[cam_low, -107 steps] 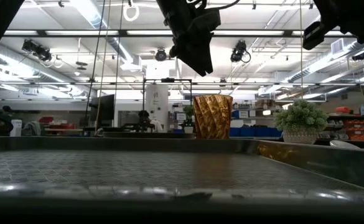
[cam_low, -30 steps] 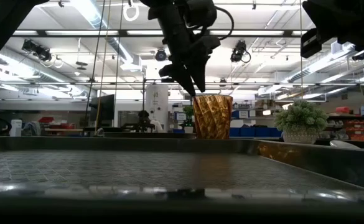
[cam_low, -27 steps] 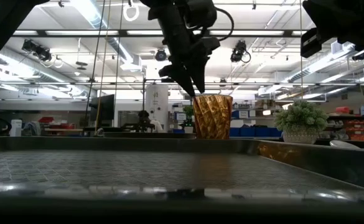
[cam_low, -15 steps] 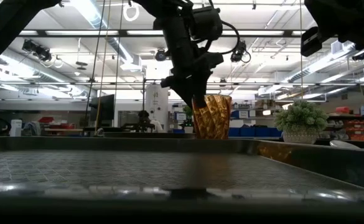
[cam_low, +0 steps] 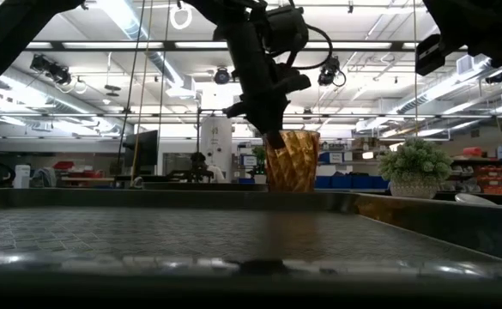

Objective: Pick and place plate/cup/fork/spoon on tray
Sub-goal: Put the orange glass on the top right of the black tray

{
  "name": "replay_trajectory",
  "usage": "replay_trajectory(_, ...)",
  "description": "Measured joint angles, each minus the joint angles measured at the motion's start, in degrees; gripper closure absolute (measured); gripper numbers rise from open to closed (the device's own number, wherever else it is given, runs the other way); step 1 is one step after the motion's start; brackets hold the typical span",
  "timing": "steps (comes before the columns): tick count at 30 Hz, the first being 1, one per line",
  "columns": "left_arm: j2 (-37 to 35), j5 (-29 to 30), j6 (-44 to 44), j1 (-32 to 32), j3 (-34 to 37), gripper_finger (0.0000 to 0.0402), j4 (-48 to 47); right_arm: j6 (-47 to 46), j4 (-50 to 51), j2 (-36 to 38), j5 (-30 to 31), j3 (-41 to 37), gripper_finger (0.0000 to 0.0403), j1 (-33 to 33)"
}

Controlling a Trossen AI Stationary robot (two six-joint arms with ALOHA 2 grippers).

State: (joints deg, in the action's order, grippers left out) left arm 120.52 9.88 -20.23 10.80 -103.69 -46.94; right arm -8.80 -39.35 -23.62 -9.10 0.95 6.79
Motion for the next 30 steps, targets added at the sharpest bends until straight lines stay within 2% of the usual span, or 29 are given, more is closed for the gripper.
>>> replay_trajectory(6, 0.0, -0.7, 0.5, 1.7, 0.0, 0.0387, 3.1, -0.2, 0.0, 0.0, 0.0, 0.0, 0.0362, 0.0)
replay_trajectory(12, -0.3, -12.0, 1.3, 3.3, -7.9, 0.0388, -4.2, -0.1, -0.1, 0.0, 0.0, 0.0, 0.0362, 0.0)
replay_trajectory(15, -0.4, -15.4, 1.9, 1.8, -11.3, 0.0388, -7.5, -0.1, -0.5, 0.0, 0.0, 0.0, 0.0362, 0.0)
replay_trajectory(21, -0.2, -14.5, 1.5, -3.9, -11.9, 0.0388, -11.5, 0.0, -0.5, 0.0, 0.0, 0.0, 0.0362, 0.0)
replay_trajectory(30, 3.8, -12.3, -1.0, -11.7, -11.8, 0.0388, -11.8, 0.0, -1.3, 0.0, 0.0, 0.0, 0.0362, 0.0)
